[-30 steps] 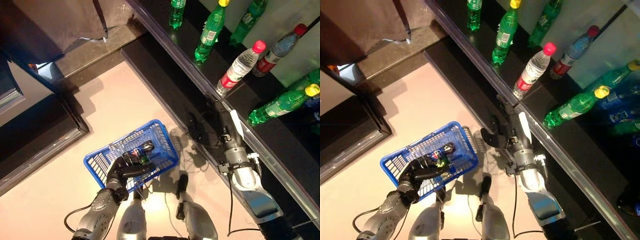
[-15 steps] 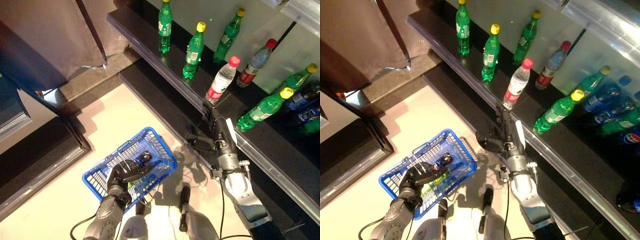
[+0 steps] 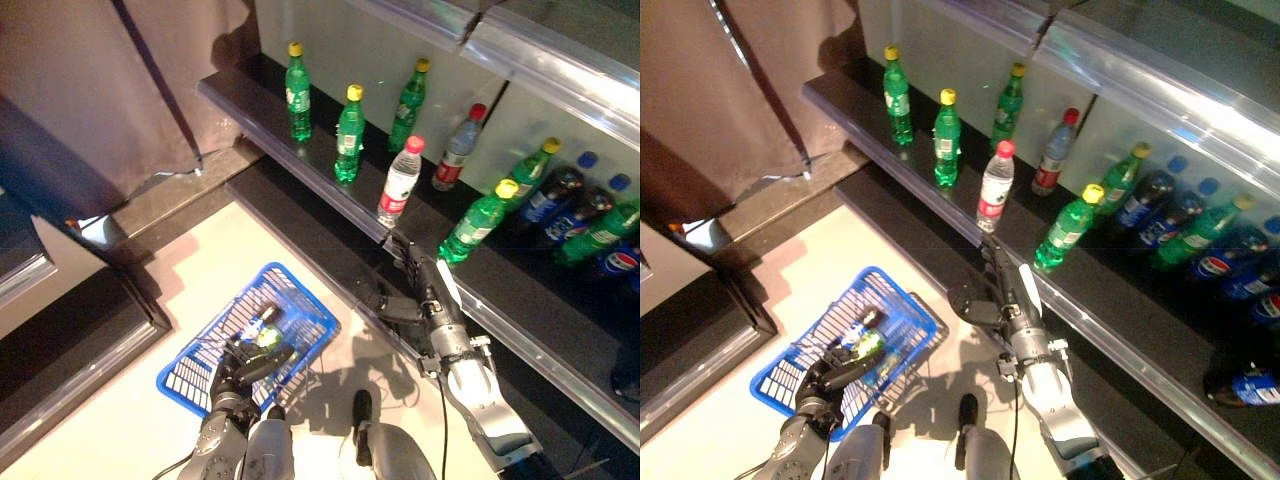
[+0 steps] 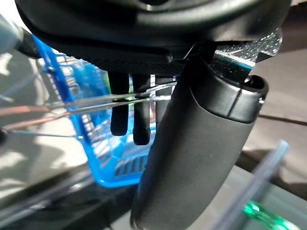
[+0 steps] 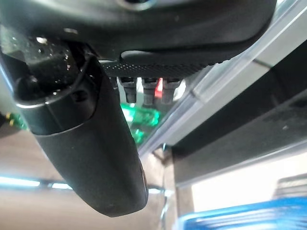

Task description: Pick up the drink and place into the basket.

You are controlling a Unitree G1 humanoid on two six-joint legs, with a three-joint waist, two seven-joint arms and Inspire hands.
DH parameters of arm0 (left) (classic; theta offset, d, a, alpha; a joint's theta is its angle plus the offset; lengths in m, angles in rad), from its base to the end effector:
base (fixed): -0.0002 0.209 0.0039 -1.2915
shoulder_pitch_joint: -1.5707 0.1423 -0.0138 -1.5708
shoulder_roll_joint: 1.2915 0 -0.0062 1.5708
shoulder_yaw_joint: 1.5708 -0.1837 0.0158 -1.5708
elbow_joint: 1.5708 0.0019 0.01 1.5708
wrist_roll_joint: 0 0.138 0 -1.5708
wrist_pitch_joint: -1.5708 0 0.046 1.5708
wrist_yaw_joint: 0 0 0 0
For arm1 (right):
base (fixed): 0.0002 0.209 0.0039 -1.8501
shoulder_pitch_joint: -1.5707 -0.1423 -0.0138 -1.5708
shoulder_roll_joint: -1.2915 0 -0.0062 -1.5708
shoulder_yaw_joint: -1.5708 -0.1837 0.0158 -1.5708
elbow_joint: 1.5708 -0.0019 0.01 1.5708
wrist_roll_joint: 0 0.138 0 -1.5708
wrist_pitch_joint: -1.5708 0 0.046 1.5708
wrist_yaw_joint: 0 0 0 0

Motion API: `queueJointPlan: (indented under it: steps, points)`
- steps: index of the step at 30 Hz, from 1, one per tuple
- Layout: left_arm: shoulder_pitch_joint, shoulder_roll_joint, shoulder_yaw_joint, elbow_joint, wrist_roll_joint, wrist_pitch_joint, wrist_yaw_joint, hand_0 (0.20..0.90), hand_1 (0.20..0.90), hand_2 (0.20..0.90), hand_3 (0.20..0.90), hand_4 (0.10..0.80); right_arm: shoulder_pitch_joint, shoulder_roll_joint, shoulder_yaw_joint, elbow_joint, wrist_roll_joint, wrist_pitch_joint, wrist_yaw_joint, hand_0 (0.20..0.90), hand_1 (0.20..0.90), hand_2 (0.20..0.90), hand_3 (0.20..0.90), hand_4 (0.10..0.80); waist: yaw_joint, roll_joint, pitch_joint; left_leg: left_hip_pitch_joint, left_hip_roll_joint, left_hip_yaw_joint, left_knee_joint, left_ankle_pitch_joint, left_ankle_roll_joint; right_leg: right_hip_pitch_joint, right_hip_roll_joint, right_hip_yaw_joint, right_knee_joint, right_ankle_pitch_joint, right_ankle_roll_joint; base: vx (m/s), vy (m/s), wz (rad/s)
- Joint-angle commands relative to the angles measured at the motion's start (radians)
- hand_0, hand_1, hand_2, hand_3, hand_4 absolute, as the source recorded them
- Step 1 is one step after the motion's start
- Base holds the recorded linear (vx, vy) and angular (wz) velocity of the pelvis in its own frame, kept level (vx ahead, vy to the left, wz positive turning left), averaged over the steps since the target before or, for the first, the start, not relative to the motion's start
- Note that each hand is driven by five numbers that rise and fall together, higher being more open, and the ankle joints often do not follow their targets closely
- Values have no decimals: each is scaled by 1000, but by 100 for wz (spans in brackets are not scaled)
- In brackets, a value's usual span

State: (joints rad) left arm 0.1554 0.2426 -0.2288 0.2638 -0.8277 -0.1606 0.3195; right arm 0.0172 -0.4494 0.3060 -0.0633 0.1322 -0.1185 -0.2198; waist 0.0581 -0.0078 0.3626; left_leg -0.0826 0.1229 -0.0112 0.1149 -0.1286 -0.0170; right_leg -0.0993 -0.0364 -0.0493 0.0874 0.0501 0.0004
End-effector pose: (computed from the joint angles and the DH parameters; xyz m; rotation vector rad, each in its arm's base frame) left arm 0.1513 0.1753 -0.0269 -0.5002 0.4103 0.3729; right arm 0.1914 -0.1719 0.0504 -0.2727 -0.1022 0.1094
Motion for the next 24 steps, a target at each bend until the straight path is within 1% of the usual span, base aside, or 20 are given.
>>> queueJointPlan:
  steps: [1,2,4,5,6,7,8,9,10,11,12,13,14,15,16,18,19,21,22,24]
  points:
    - [49,45,62,-269,40,-232,-57,300,300,300,200,100,4,-9,-18,-113,36,-120,7,900,900,900,900,800,10,3,-117,-96,69,-52,-123,438,-77,212,-22,-18,-39,-66,16,274,325,-84]
    - [58,43,66,-267,33,-239,-59,300,300,300,200,100,4,-22,-20,-108,47,-131,7,900,900,900,900,800,9,4,-120,-89,88,-55,-120,407,-76,224,-56,-10,-31,-86,28,315,388,-63]
    - [53,49,71,-259,24,-229,-61,300,300,300,200,100,13,-21,-25,-112,45,-126,1,900,900,900,900,800,1,1,-128,-78,79,-24,-108,351,-72,227,-94,-22,-26,-84,51,348,399,-44]
    - [39,57,81,-245,28,-215,-68,300,300,300,200,100,25,-16,-34,-120,55,-126,-11,900,900,900,900,800,-4,-9,-140,-72,56,-11,-74,294,-67,229,-138,-25,-22,-76,85,281,282,-22]
    - [35,59,83,-243,31,-214,-70,300,300,300,200,100,27,-15,-34,-122,55,-125,-16,900,900,900,900,800,-4,-12,-142,-73,49,-11,-64,284,-65,230,-146,-25,-22,-74,92,340,329,-13]
    - [19,70,89,-243,35,-205,-78,300,300,300,200,100,28,-9,-38,-127,57,-122,-35,900,900,900,900,800,-2,-22,-147,-83,17,-10,-24,254,-56,240,-182,-20,-28,-58,119,259,235,2]
    - [11,74,93,-253,48,-191,-81,300,300,300,200,100,32,5,-42,-125,54,-127,-53,900,900,900,900,800,2,-27,-152,-83,-2,-7,-14,241,-47,241,-203,-25,-32,-46,136,297,257,2]
    - [6,80,97,-257,57,-180,-86,300,300,300,200,100,35,14,-47,-128,50,-124,-62,900,900,900,900,800,4,-29,-155,-81,-16,-3,-6,227,-36,236,-213,-27,-26,-45,144,218,182,-7]
    - [5,82,99,-258,59,-176,-89,300,300,300,200,100,36,17,-49,-130,47,-122,-66,900,900,900,900,800,4,-30,-157,-81,-21,-1,-2,222,-32,234,-216,-27,-22,-45,146,198,177,-22]
    - [6,84,103,-266,64,-167,-93,300,300,300,200,100,40,25,-53,-134,40,-124,-74,900,900,900,900,800,8,-29,-159,-80,-31,-2,9,213,-21,228,-222,-34,0,-52,147,166,163,-17]
    - [9,87,107,-275,66,-160,-92,300,300,300,200,100,37,29,-51,-140,38,-118,-80,900,900,900,900,800,15,-29,-161,-80,-38,7,17,205,-14,229,-227,-53,11,-55,147,203,207,-11]
    - [13,92,114,-284,73,-154,-88,300,300,300,200,100,31,45,-45,-141,31,-115,-80,900,900,900,900,800,29,-27,-163,-71,-43,27,20,193,-8,225,-243,-94,30,-48,145,168,181,-4]
    - [17,93,119,-289,74,-153,-86,300,300,300,200,100,23,55,-40,-136,26,-115,-79,900,900,900,900,800,36,-25,-163,-56,-45,43,12,189,-2,217,-246,-116,48,-44,146,135,145,-17]
    - [18,94,120,-290,74,-153,-87,300,300,300,200,100,21,56,-39,-133,25,-116,-80,900,900,900,900,800,37,-25,-163,-51,-45,47,7,188,0,215,-243,-119,50,-46,145,160,142,-38]
    - [16,101,122,-289,68,-145,-94,300,300,300,200,100,16,60,-40,-132,22,-108,-93,900,900,900,900,800,31,-22,-165,-40,-52,63,-6,186,8,196,-196,-109,50,-63,131,163,100,-42]
    - [11,109,113,-290,61,-130,-96,300,300,300,200,100,19,52,-45,-139,31,-99,-104,900,900,900,900,800,23,-32,-165,-42,-69,67,-9,184,6,188,-141,-97,8,-63,101,183,51,-16]
    - [9,110,104,-289,61,-131,-99,300,300,300,200,100,21,48,-48,-142,35,-107,-108,900,900,900,900,800,21,-42,-162,-48,-83,72,-7,184,4,183,-118,-100,-30,-44,85,138,-20,15]
    - [14,98,88,-290,67,-144,-98,300,300,300,200,100,15,48,-47,-135,36,-127,-103,900,900,900,900,800,24,-51,-155,-46,-94,82,-9,187,0,177,-98,-112,-84,-5,72,99,-39,5]
    - [19,92,80,-293,71,-151,-95,300,300,300,200,100,12,48,-46,-133,35,-138,-100,900,900,900,900,800,22,-52,-152,-44,-96,83,-11,188,-1,171,-83,-102,-96,5,64,70,-35,-3]
    - [22,84,72,-298,77,-157,-91,300,300,300,200,100,8,50,-46,-140,38,-144,-92,900,900,900,900,800,19,-54,-150,-45,-99,80,-10,189,-1,164,-66,-90,-103,11,53,48,-37,1]
